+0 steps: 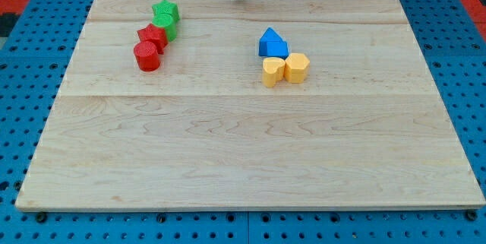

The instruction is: Point your arm at the green star

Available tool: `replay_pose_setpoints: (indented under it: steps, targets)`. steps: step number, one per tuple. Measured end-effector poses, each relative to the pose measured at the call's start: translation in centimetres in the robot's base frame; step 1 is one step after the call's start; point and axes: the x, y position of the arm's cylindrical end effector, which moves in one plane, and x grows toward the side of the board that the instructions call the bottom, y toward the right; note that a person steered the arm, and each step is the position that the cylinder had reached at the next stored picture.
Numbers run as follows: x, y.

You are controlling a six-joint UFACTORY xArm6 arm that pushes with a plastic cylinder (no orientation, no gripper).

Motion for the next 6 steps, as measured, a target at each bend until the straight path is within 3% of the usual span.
replay_pose_setpoints:
  steps: [4, 6]
  targets:
    - [3.4, -2.2]
    - [3.4, -7.2]
